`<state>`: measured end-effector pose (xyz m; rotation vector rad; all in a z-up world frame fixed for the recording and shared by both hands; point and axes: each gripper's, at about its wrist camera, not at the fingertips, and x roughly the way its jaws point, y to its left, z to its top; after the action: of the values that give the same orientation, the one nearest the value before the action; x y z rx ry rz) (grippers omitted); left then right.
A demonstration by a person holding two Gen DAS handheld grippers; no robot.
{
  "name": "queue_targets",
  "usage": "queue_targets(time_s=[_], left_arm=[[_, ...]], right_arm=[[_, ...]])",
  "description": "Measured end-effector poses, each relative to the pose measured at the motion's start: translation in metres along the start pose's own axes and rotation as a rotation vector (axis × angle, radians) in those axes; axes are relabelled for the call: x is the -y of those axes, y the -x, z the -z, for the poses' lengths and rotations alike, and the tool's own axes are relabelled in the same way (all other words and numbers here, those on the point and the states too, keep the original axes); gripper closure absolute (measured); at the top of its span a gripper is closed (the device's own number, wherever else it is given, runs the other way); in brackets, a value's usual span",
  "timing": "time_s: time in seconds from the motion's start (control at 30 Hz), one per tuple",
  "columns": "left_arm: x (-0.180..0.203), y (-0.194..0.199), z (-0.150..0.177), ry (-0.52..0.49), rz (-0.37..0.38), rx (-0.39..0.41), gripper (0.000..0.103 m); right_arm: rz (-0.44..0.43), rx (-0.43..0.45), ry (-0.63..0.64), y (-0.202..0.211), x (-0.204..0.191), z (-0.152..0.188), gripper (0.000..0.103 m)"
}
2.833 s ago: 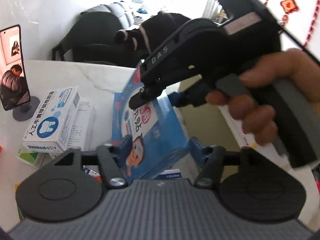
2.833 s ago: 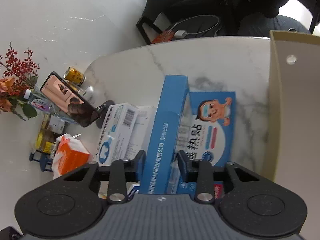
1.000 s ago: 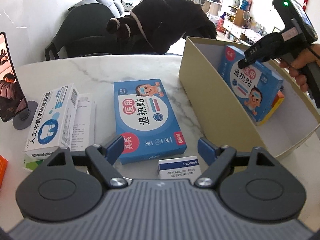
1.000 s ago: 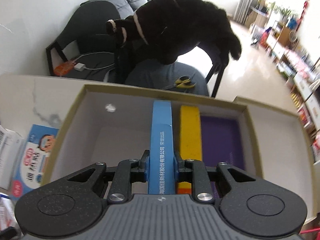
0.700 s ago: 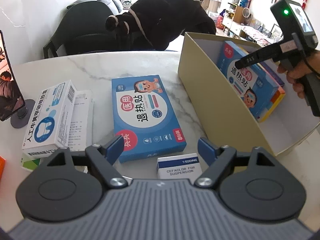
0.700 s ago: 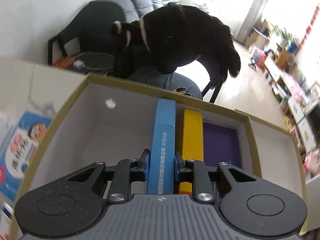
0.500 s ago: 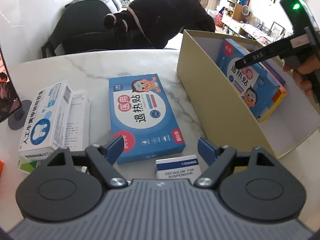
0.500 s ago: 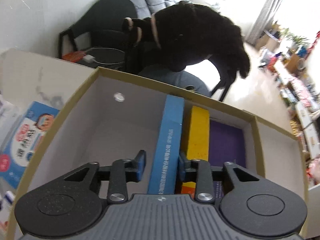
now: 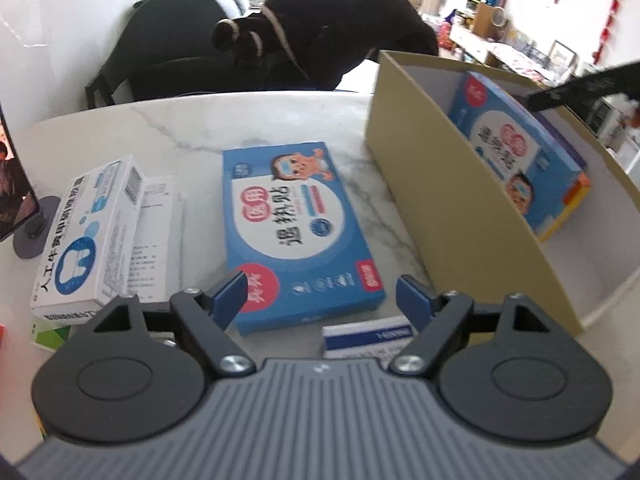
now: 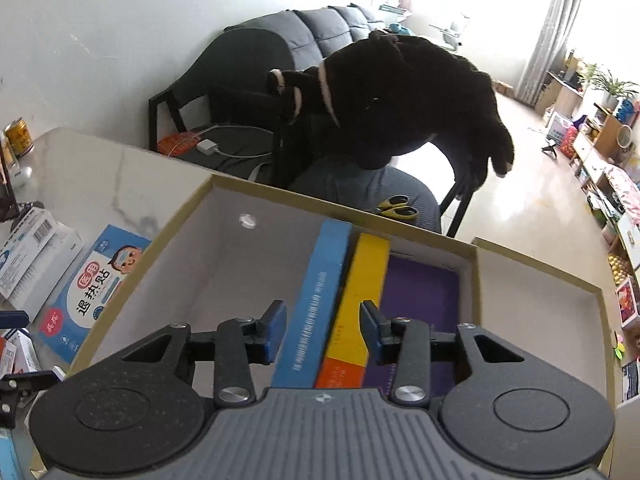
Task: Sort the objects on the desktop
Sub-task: 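Lower the blue box upright into the beige box beside the yellow box, then open the right tool and move it over the blue fever-patch box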
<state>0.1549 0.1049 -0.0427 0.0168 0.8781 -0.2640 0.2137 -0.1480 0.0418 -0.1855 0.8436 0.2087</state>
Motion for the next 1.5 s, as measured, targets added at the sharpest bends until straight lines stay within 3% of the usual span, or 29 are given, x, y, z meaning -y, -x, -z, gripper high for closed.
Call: queue_targets(time_s=[0.2, 0.33, 0.63, 0.73, 0.9, 0.97, 1.17, 1.43, 1.5], left_arm=[[-0.012, -0.03, -0.013, 0.07, -0.044, -0.066, 0.017], [-0.005, -0.051, -0.018, 0.053, -0.077, -0.107, 0.0], [-0.005, -0.062, -0.024, 0.087, -0.103, -0.146, 0.0], [-0.009, -0.053, -0.022, 0.106, -0.082, -0.119, 0.0], [-0.017, -0.04, -0.014, 0.131, 0.01, -0.078, 0.001], [-0.02, -0.035, -0.011, 0.128, 0.013, -0.067, 0.001], [-0.033, -0.022, 0.003, 0.137, 0.071, -0.031, 0.003], [-0.036, -0.012, 0.014, 0.126, 0.141, 0.021, 0.003], [-0.035, -0.012, 0.015, 0.128, 0.151, 0.024, 0.003]], right_arm=[[-0.091, 0.036, -0.066, 0.015, 0.003, 0.006, 0.056], [-0.116, 0.05, -0.064, 0.018, -0.004, 0.008, 0.055], [-0.209, 0.067, -0.1, 0.023, -0.017, 0.005, 0.045], [-0.285, 0.062, -0.15, 0.023, -0.023, 0.001, 0.045], [-0.484, -0.002, -0.275, 0.009, -0.049, -0.017, 0.045], [-0.509, -0.022, -0.287, 0.003, -0.066, -0.025, 0.045], [-0.458, -0.08, -0.262, -0.018, -0.121, -0.041, 0.039], [-0.357, -0.186, -0.201, -0.061, -0.168, -0.035, 0.036], [-0.334, -0.213, -0.194, -0.07, -0.176, -0.033, 0.029]])
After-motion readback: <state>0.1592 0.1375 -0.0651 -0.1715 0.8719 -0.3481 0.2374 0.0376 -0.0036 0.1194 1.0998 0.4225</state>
